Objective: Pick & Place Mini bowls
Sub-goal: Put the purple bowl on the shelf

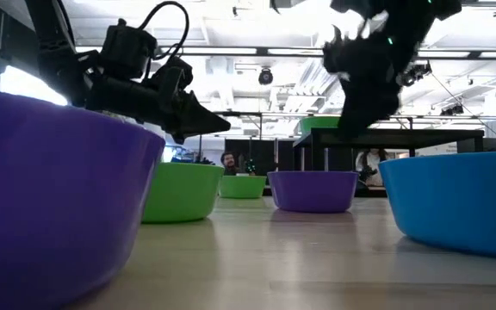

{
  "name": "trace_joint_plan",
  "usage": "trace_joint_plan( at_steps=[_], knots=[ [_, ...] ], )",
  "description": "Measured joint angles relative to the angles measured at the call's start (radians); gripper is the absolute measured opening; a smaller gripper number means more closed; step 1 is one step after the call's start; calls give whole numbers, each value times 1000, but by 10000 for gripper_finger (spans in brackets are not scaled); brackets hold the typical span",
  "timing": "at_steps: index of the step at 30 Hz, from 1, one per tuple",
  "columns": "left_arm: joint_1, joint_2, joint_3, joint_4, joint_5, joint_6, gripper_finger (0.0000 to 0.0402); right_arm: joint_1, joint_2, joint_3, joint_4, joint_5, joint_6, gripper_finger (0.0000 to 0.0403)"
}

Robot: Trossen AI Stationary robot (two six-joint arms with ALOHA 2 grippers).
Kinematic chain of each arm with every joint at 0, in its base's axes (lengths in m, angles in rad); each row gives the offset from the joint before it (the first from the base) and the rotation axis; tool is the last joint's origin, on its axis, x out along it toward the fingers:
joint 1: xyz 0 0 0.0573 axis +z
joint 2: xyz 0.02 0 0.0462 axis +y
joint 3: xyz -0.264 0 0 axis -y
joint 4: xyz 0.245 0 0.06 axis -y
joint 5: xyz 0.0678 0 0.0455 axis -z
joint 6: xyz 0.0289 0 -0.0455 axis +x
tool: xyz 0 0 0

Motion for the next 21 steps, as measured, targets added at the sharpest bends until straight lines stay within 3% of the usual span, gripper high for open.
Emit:
trace_joint_plan(
  at_steps=[7, 14, 21],
  knots=[
    [0, 0, 0, -16, 0, 11, 1, -83, 0, -119, 163, -37, 150, 161],
    [0, 0, 0, -18, 0, 13, 1, -141, 40, -180, 316, -127, 149, 145],
    [0, 0, 0, -28, -4, 17, 1, -141, 157, -182, 384, -166, 143, 103]
  ],
)
